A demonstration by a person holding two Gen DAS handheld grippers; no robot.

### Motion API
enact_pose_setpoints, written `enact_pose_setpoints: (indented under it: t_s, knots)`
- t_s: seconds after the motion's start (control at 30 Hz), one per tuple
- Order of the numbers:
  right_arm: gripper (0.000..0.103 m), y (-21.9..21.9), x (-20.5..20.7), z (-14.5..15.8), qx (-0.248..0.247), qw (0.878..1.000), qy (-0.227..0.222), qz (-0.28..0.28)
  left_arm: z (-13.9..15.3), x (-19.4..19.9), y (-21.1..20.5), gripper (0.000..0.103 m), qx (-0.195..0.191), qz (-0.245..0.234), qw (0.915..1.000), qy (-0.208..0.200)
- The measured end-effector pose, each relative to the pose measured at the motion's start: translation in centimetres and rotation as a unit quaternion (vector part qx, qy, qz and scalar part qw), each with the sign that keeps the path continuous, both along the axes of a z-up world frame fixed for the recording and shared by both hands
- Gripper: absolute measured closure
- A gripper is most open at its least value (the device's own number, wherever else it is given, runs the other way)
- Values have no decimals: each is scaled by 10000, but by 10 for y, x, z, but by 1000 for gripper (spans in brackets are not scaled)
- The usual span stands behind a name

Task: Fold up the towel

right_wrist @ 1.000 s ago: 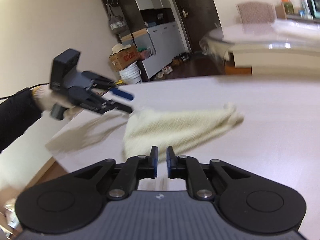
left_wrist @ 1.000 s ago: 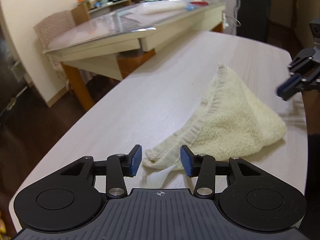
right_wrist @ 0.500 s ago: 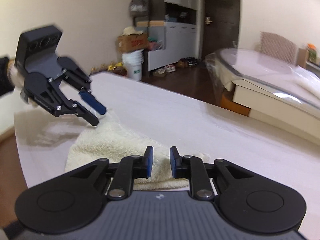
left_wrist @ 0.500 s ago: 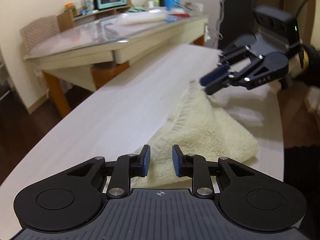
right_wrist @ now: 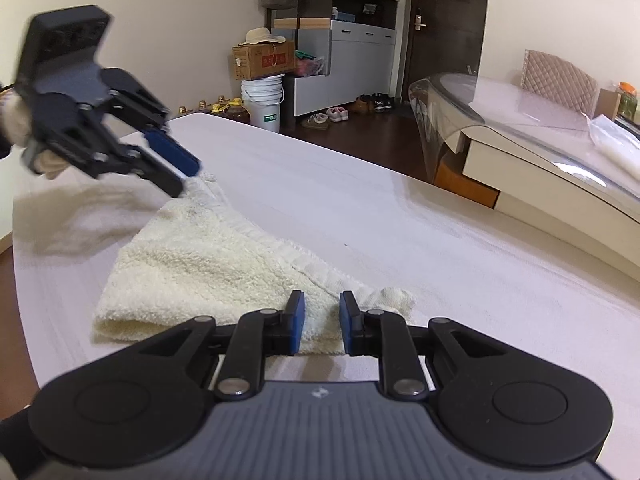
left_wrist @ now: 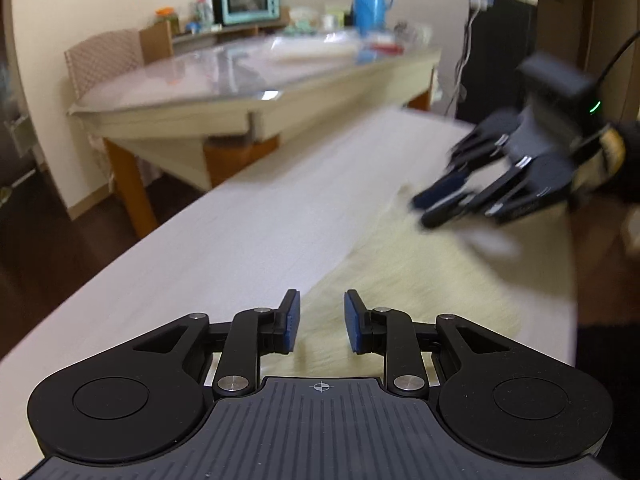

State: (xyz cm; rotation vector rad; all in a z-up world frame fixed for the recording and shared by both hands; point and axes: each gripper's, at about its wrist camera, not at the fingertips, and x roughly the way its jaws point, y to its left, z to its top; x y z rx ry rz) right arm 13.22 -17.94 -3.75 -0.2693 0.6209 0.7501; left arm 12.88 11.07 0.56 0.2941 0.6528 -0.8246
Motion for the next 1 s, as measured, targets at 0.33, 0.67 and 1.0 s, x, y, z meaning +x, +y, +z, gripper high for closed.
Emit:
enact_pose_setpoints:
  t_s: [0.33,0.67,1.0]
  knots:
    - [82,-12,-4,1,-24,9998,-99,-190,-28,-52,-53,76,273,-180,9994,60]
    - [77,-29,6,3,36,9995,-170,-261,-29,-58,-64,68,22,487,9988,44]
    - [68,-57,-36,22,468,9966,-264,-625,-38,-49,-32,60,86,1701,9854,37]
